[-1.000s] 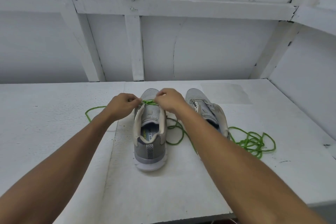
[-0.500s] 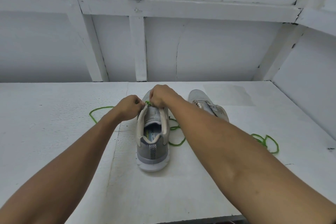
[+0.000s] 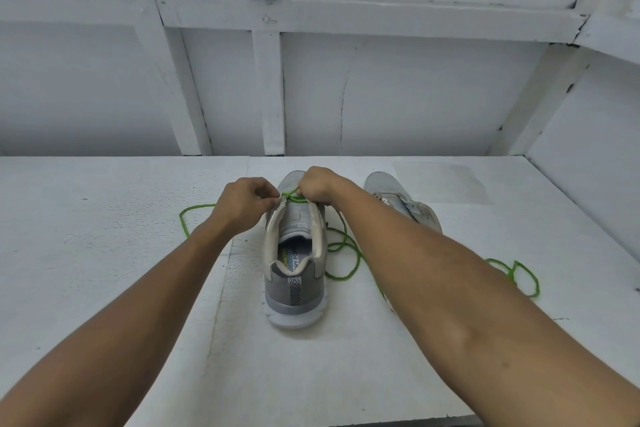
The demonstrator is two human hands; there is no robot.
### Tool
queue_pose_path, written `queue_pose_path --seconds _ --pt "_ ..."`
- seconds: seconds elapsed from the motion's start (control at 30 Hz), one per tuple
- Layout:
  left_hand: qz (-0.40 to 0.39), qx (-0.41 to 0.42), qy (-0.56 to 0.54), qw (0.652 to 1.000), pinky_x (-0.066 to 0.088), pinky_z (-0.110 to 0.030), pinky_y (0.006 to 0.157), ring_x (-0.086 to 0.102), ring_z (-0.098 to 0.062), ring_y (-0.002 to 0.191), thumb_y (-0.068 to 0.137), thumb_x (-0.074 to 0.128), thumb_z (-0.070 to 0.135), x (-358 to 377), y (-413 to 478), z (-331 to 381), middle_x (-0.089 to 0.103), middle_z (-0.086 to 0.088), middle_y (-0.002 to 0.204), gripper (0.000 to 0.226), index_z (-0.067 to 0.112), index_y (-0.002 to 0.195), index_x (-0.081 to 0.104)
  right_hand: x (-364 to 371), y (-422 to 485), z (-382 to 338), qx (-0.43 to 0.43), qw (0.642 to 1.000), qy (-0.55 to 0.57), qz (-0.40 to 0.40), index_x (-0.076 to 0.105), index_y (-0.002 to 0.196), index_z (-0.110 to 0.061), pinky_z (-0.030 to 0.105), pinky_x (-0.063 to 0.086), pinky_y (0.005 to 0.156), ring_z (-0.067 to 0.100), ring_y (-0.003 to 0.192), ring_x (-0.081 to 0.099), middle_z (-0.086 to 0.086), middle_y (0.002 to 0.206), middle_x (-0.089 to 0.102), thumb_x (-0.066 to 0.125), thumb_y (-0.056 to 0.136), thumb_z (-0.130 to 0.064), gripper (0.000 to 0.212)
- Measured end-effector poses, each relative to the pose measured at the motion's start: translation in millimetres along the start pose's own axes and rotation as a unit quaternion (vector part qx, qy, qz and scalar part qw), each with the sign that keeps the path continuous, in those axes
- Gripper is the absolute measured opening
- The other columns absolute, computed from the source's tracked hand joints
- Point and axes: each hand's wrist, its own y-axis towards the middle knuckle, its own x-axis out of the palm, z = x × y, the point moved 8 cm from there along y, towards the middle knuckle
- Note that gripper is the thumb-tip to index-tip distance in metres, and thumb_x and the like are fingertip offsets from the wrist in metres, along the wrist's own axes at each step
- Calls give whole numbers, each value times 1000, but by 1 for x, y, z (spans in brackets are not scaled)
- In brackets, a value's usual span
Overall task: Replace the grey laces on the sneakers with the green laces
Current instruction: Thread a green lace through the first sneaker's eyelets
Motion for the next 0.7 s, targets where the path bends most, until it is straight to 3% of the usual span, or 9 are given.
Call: queue_pose_path --seconds 0.2,0.23,0.3,0.33,0.4,0.47,0.53,0.6,0.7 --pt "15 -26 7 1000 40 -27 82 58 -18 99 89 64 23 -8 -1 -4 65 3 103 23 18 111 69 -20 -12 1 -11 998 40 48 64 111 9 39 51 84 32 98 61 20 106 65 55 91 -11 30" --pt "19 -34 6 999 42 -30 84 58 -21 103 91 59 23 -12 -1 -4 64 0 109 27 15 115 67 -29 -18 2 -14 996 44 72 66 101 9 41 53 82 34 95 63 20 101 67 56 90 -13 26" --pt "7 -54 -19 998 42 -36 92 56 -31 114 96 45 19 -18 0 -4 62 -15 123 34 3 121 62 -43 -29 8 -5 992 59 114 55 68 -3 33 50 59 28 67 57 11 70 57 57 88 -19 26" --pt "-6 -56 -21 998 41 -36 96 52 -33 120 99 38 15 -19 1 -4 57 -18 130 37 -1 125 60 -43 -32 12 5 991 69 112 47 63 -9 30 48 55 24 62 55 6 64 51 59 87 -22 30" --pt "-20 -43 -16 999 39 -32 95 51 -27 121 100 31 6 -23 4 0 53 -15 137 40 2 129 58 -32 -39 19 23 994 81 67 53 74 -10 33 56 64 24 72 63 7 75 57 61 87 -31 26" --pt "-27 -29 -48 998 43 -26 78 58 -17 95 100 34 4 -27 6 5 60 -12 123 38 7 126 61 -17 -44 23 35 993 109 18 58 89 -7 32 56 68 24 80 65 9 89 62 63 88 -37 30" --pt "-32 -13 -77 996 41 -18 60 54 -7 70 100 44 7 -29 9 13 64 -4 96 29 12 121 63 -5 -45 26 48 988 150 2 60 91 -7 31 53 66 23 81 64 8 92 64 65 87 -38 32" --pt "-21 1 -100 995 42 -13 55 57 -5 65 96 57 11 -30 11 21 66 2 84 20 12 114 65 2 -43 27 64 980 190 8 60 89 -7 35 56 70 24 78 64 10 88 63 66 86 -32 25" --pt "-29 19 -135 990 47 -18 58 62 -11 71 91 65 11 -19 10 32 70 -1 84 12 15 99 73 4 -41 32 85 969 230 37 57 84 -7 40 59 74 27 70 61 14 85 61 56 89 -15 9"
